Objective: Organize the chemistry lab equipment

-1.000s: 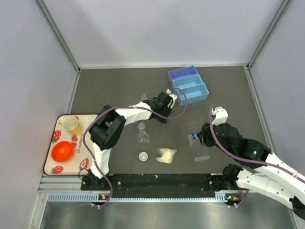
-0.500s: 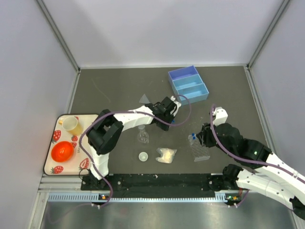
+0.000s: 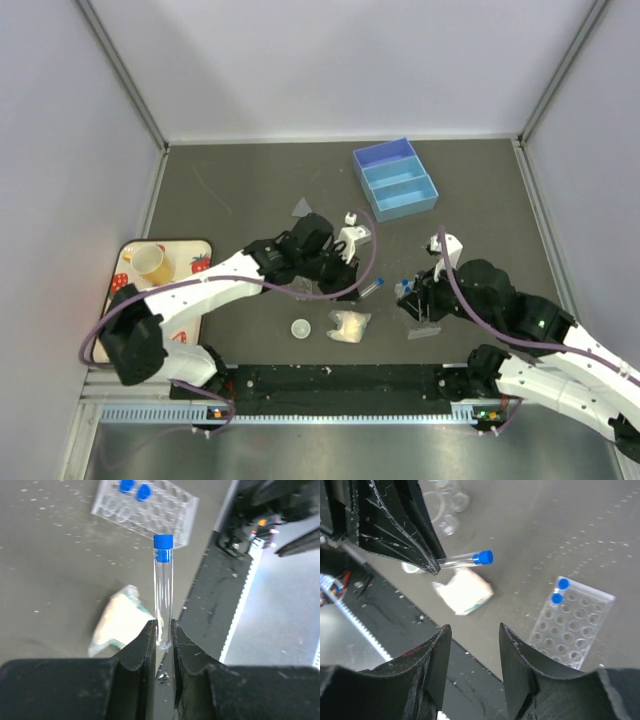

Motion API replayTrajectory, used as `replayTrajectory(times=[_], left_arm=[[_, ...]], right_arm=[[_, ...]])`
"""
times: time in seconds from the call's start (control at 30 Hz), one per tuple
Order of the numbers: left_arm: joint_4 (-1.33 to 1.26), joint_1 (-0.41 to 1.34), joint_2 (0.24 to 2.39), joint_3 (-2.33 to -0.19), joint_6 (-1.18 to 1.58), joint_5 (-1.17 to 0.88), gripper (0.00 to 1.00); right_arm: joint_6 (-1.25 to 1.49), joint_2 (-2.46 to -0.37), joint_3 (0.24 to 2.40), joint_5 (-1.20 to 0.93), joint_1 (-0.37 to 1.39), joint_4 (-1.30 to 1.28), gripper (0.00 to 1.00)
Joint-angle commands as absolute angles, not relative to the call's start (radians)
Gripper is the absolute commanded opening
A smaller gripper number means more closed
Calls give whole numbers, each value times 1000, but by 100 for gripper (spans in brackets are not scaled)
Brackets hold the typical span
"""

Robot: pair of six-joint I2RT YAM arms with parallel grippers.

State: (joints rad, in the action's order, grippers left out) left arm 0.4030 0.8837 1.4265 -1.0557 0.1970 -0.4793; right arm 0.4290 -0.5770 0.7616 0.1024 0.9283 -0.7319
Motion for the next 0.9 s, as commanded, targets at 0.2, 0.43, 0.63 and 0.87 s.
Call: replayTrajectory(times=[0.2,0.43,0.63,0.87], left_arm=[[9,881,1148,-819,383,-859,0],[-146,880,1014,-727,480,-923,0],[-244,879,953,-667,558,-957,0],[-305,880,928,-640,600,-968,0]], right_arm=[[431,-543,825,-327,928,-512,48],[460,-561,838,-391,928,-456,52],[491,-589,848,-436,930,-394,53],[515,-623,870,-468,936,-350,53]])
